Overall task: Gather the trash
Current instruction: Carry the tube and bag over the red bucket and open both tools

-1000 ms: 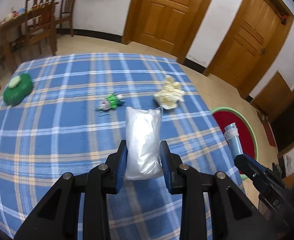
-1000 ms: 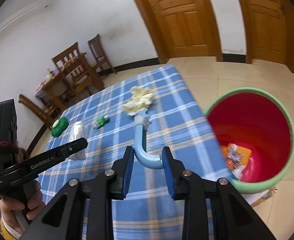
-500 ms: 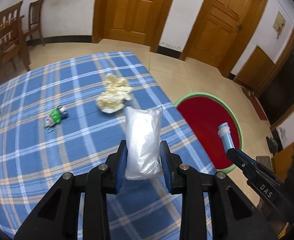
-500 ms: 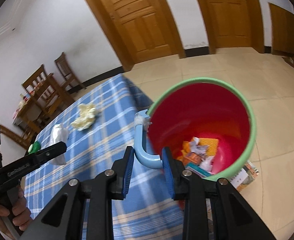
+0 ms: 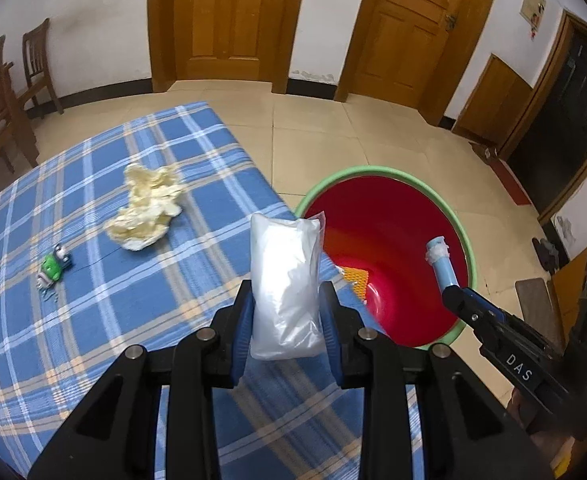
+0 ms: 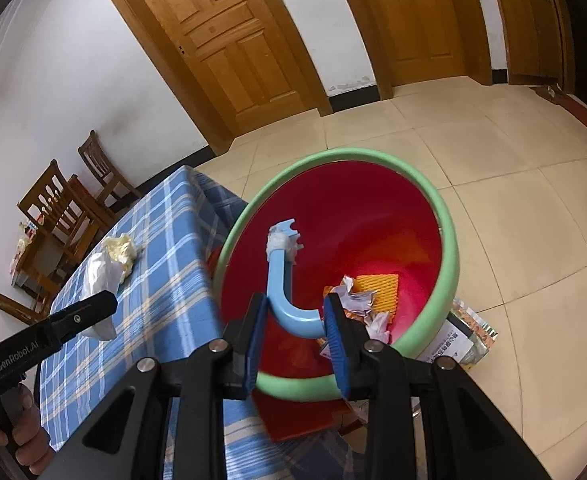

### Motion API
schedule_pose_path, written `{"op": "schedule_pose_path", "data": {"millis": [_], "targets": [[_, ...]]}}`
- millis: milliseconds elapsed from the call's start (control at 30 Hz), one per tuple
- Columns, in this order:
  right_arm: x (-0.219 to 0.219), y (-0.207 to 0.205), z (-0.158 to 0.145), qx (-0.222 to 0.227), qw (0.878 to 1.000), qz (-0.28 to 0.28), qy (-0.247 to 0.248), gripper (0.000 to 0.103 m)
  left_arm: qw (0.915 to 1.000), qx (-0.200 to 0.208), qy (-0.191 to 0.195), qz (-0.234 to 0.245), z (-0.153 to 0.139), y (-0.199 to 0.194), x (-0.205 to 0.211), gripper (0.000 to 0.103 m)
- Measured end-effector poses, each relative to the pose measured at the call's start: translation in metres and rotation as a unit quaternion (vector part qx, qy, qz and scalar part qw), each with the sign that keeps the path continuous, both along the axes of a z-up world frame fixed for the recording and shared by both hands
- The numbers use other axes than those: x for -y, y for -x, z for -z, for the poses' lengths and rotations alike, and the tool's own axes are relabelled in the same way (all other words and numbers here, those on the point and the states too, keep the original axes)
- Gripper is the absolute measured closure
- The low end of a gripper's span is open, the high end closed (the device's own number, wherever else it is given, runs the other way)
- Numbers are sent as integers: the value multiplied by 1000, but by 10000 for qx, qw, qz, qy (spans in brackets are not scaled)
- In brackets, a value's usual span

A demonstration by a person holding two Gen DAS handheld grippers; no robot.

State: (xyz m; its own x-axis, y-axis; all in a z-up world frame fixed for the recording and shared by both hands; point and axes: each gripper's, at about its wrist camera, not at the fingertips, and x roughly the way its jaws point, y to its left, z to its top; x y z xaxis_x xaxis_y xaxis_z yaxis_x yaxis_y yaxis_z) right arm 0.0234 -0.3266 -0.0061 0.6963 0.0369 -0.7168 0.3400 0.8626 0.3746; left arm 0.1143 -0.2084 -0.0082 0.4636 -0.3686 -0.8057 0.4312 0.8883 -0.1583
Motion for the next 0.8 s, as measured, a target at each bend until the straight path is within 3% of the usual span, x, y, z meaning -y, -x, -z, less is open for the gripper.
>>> {"op": "schedule_pose_path", "data": {"millis": [800], "targets": [[50, -5, 15, 281, 9991, -75, -298, 63, 9983, -234, -431, 310, 37, -12, 84, 71]]}}
